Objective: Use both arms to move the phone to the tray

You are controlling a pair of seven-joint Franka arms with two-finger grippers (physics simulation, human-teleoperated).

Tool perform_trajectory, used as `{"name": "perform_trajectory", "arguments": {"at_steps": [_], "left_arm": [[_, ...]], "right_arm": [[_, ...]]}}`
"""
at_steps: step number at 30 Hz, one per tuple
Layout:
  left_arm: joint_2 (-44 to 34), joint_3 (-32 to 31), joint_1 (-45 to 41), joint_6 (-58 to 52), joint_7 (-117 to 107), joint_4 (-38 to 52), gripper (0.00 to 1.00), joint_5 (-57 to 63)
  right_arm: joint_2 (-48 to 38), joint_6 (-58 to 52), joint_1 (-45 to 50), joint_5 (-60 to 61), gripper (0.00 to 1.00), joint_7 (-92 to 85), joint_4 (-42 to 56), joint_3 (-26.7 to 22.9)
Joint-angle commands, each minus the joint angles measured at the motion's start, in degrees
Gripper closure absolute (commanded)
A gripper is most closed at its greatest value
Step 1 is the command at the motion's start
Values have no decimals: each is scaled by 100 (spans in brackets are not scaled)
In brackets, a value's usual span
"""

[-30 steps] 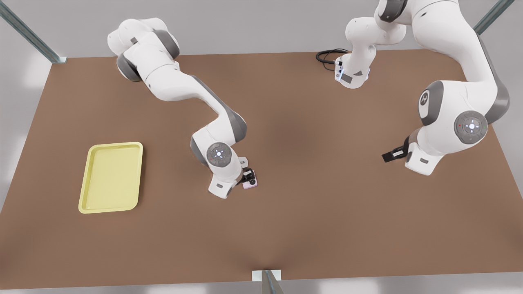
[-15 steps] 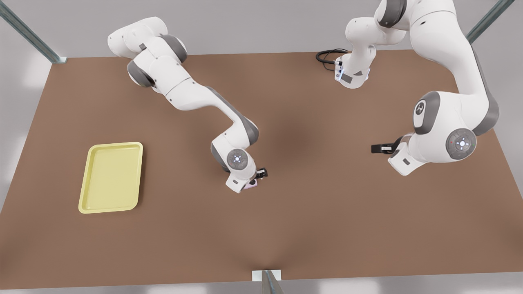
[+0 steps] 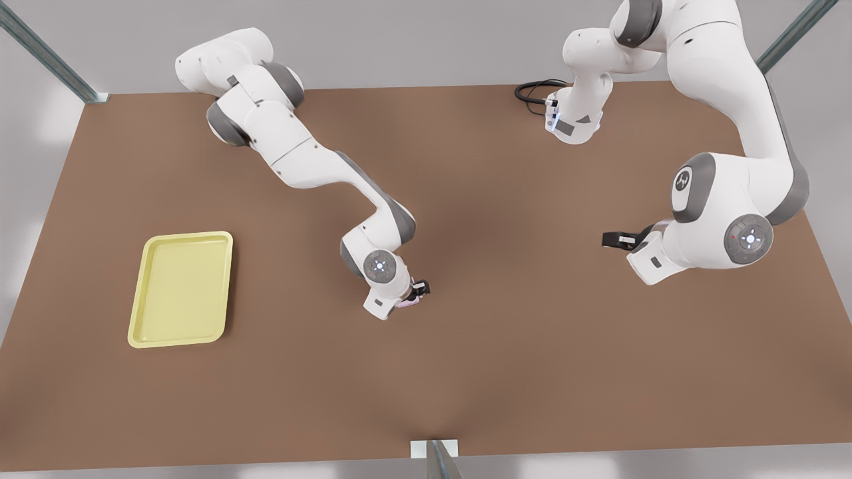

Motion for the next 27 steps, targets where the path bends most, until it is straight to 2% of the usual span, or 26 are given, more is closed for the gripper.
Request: {"name": "perform_trajectory", "arguments": {"at_steps": [1,27], "left_arm": [[-4,-1,0,-2,606,1,0,-10],[5,-1,0,350,615,19,0,-2]], "right_arm": [[-14,69,-57,-1,0,-490,-106,0],[-5,368,57,-1,0,-1070,-485,36]]}}
